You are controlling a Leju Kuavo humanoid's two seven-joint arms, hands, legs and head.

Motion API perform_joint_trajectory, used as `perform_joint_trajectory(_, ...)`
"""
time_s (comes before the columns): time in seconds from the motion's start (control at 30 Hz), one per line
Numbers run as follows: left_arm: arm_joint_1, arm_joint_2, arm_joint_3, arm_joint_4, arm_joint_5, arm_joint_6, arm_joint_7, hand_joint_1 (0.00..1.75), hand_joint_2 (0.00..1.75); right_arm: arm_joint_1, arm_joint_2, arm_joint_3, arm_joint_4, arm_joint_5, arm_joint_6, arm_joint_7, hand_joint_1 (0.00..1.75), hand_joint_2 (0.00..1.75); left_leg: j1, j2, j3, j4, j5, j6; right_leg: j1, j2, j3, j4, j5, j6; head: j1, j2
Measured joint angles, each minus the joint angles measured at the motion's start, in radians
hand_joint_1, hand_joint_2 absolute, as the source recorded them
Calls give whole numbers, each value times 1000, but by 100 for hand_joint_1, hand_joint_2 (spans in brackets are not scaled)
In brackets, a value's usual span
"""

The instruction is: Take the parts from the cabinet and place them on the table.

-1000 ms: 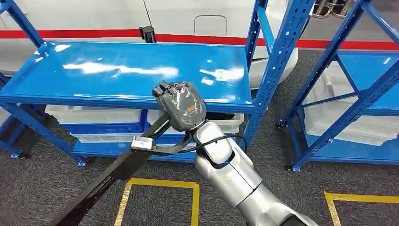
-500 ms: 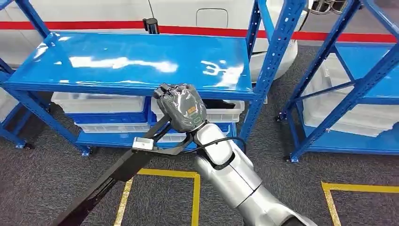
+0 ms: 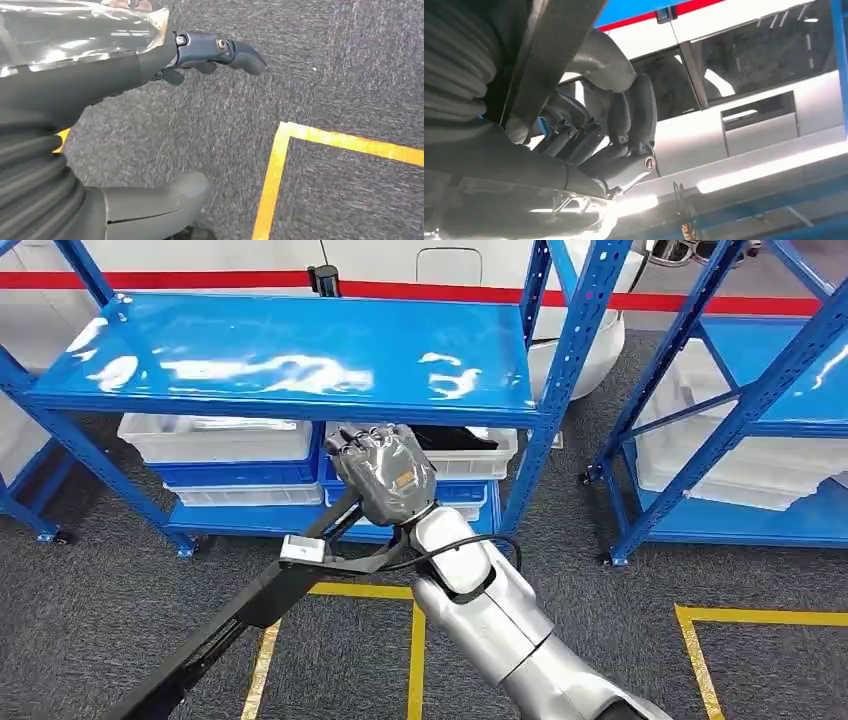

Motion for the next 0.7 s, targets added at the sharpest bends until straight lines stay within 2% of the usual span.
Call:
perform_joint_trajectory(0.03, 0, 0, 0, 0, 0, 0, 1, 0, 175, 0, -3, -1, 0, 0, 0, 0, 175, 175, -1, 2, -4, -9, 12, 15, 5, 2, -5, -2, 6, 10, 1, 0)
perform_joint_trajectory(0.07, -1, 0, 0, 0, 0, 0, 1, 0, 175, 0, -5, -1, 0, 0, 0, 0, 175, 175, 2, 10, -9, -14, 24, 30, 2, 2, -19, 15, -13, 8, 3, 0)
perform_joint_trajectory(0.1, -2, -1, 0, 0, -1, 0, 1, 0, 175, 0, -6, -2, 0, 0, 0, 0, 175, 175, -2, 9, -21, -15, 34, 45, 3, 2, -40, 64, -62, -6, 6, 0)
perform_joint_trajectory(0.13, -2, 0, 0, 0, -1, 0, 1, 0, 175, 0, -8, -2, 0, 0, 0, 0, 175, 175, -5, 9, -32, -15, 43, 49, 3, 3, -65, 135, -111, -17, 9, 0)
perform_joint_trajectory(0.17, -2, 0, 0, 0, -1, 0, 1, 0, 175, 0, -11, -2, 0, 0, 0, 0, 175, 175, -8, 10, -44, -15, 52, 52, 3, 3, -91, 213, -152, -22, 11, 0)
perform_joint_trajectory(0.2, -2, 0, 0, 0, -1, 0, 1, 0, 175, 1, -13, -2, 0, 0, 0, 0, 175, 175, -12, 10, -59, -14, 63, 54, 3, 3, -115, 297, -186, -22, 11, 0)
perform_joint_trajectory(0.23, -2, 0, 0, 0, -1, 0, 1, 0, 175, 3, -16, -2, 0, 0, 0, 0, 175, 175, -16, 11, -73, -13, 73, 55, 4, 3, -117, 336, -192, -17, 12, 0)
perform_joint_trajectory(0.27, -2, 0, 0, 0, -1, 0, 1, 0, 175, 4, -19, -2, 0, 0, 0, 0, 175, 175, -20, 10, -83, -13, 82, 55, 8, 3, -94, 322, -179, -11, 12, 0)
perform_joint_trajectory(0.3, -2, 0, 0, 0, -1, 0, 1, 0, 175, 5, -19, -2, 0, 0, 0, 0, 175, 175, -25, 10, -94, -13, 91, 55, 11, 3, -49, 266, -153, -7, 14, 0)
perform_joint_trajectory(0.33, -2, 0, 0, 0, -1, 0, 1, 0, 175, 5, -19, -2, 0, 0, 0, 0, 175, 175, -29, 9, -102, -13, 99, 55, 17, 3, 8, 183, -128, -9, 14, 0)
perform_joint_trajectory(0.37, -2, -1, 0, 0, -1, 0, 2, 0, 175, 4, -19, -2, 0, 0, -1, 0, 175, 175, -31, 8, -108, -13, 107, 54, 25, 4, 73, 88, -116, -21, 14, 0)
perform_joint_trajectory(0.4, -2, -5, 0, 0, -1, 0, 2, 0, 175, 3, -18, -2, -2, 0, -2, 0, 175, 175, -35, 7, -114, -12, 115, 50, 37, 3, 130, 1, -133, -40, 12, 0)
perform_joint_trajectory(0.43, -2, -5, 0, 0, -1, 0, 2, 0, 175, 4, -16, -2, -2, 3, -2, 0, 175, 175, -36, 9, -115, -16, 125, 46, 41, -2, 141, -14, -127, -35, 10, 0)
perform_joint_trajectory(0.47, -2, -4, 0, 0, -1, 0, 2, 0, 175, 4, -16, -2, -3, 3, -3, 0, 175, 175, -35, 9, -114, -18, 133, 41, 38, 0, 125, -19, -118, -33, 13, 0)
perform_joint_trajectory(0.5, -2, -4, 0, 0, 0, 0, 2, 0, 175, 4, -16, -2, -3, 3, -5, 0, 175, 175, -31, 11, -115, -19, 140, 37, 38, 1, 122, -19, -114, -36, 14, 0)
perform_joint_trajectory(0.53, -1, -5, 0, 0, 0, 0, 2, 0, 175, 5, -16, -2, -3, 3, -5, 0, 175, 175, -30, 10, -116, -24, 148, 28, 34, 1, 119, -27, -104, -45, 13, 0)
perform_joint_trajectory(0.57, -1, 0, 0, 0, 2, 1, 1, 0, 175, 5, -16, -1, -3, 3, -5, 0, 175, 175, -23, 7, -127, -16, 136, 23, 6, -5, 122, -37, -86, -50, 17, 0)
perform_joint_trajectory(0.6, -1, 0, 0, 0, 2, 2, 0, 0, 175, 4, -12, -1, -5, 3, -5, 0, 175, 175, -23, 6, -140, 13, 84, 19, 7, -4, 115, -38, -73, -67, 14, 0)
perform_joint_trajectory(0.63, -1, 0, 0, 0, 2, 2, 0, 0, 175, 5, -10, -1, -6, 3, -6, 0, 175, 175, -19, 5, -158, 76, 19, 13, 7, -5, 102, -38, -62, -70, 9, 0)
perform_joint_trajectory(0.67, 0, 1, 1, 0, 2, 2, 0, 0, 175, 6, -10, -1, -6, 4, -6, 0, 175, 175, -14, 5, -180, 154, -32, 5, 7, -6, 90, -37, -51, -69, 8, 0)
perform_joint_trajectory(0.7, -1, 2, 1, 0, 2, 2, -2, 0, 175, 7, -10, 0, -6, 6, -6, 0, 175, 175, -8, 6, -201, 231, -66, -4, 7, -6, 76, -36, -41, -65, 8, 0)
